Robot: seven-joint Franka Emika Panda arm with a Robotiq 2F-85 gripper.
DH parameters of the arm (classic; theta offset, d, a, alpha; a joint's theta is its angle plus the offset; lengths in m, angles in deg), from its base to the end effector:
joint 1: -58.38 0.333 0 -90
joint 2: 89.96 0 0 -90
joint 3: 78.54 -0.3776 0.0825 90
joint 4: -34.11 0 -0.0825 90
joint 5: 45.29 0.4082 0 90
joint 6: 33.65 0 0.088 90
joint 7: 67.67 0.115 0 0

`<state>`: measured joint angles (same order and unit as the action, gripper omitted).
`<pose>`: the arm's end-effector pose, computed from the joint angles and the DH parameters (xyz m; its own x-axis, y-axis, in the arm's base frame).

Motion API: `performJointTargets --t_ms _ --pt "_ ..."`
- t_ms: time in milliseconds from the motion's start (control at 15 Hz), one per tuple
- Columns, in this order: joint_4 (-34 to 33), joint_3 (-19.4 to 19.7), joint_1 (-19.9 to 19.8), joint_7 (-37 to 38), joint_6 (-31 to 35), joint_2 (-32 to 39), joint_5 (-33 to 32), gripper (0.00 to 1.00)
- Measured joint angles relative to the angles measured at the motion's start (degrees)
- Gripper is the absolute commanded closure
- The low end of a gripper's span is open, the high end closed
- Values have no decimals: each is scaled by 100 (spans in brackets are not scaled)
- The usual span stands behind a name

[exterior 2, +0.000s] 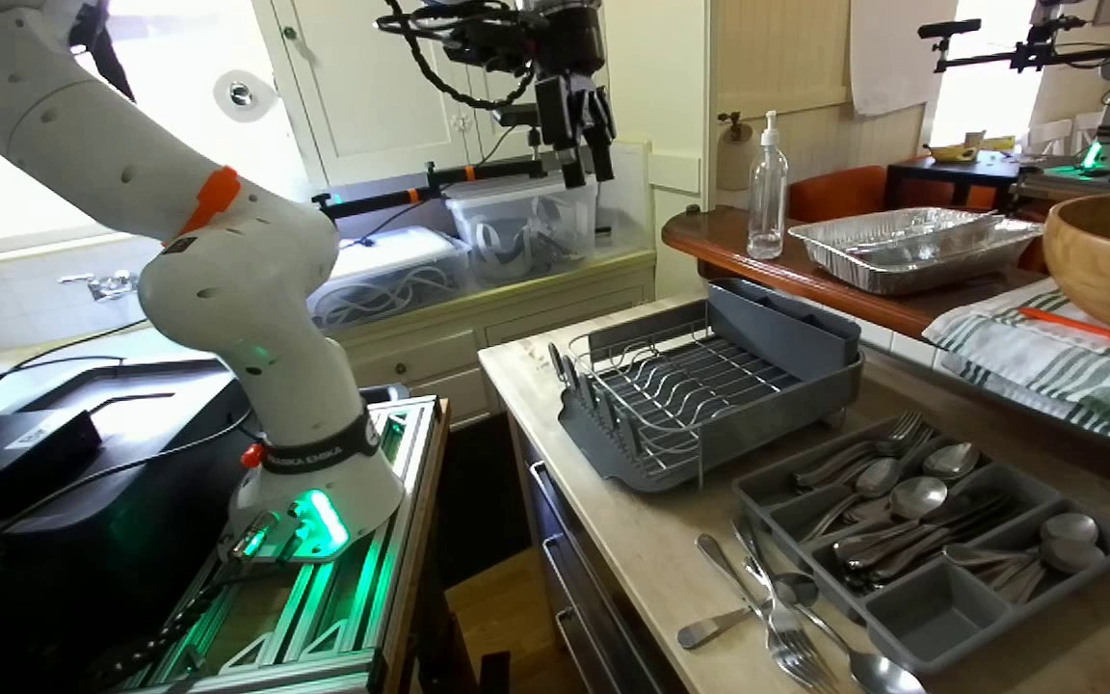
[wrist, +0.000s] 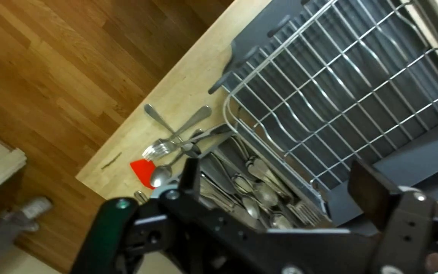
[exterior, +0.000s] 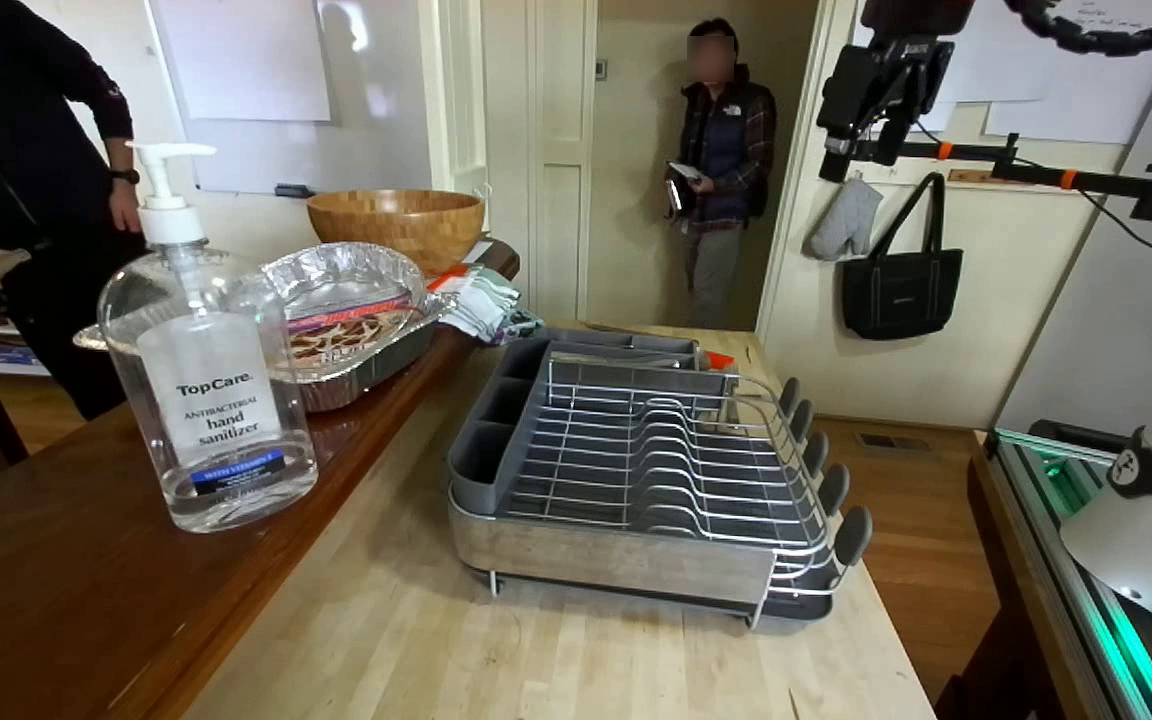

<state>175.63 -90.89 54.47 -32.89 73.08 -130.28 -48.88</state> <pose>0.3322 0.0595 0.5647 0.8736 -0.4521 0.1800 -0.4754 -0.8720 0.1171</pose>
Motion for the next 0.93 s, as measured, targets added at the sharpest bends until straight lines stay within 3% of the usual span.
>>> performJointTargets --t_ms 467,733,933 --pt "1311 1138 -1067 96 411 -1235 -10 0" --pt "1550 1709 -1924 -73 1119 -1304 -122 0" --pt "1584 1921 -2280 -333 1501 -1110 -134 0"
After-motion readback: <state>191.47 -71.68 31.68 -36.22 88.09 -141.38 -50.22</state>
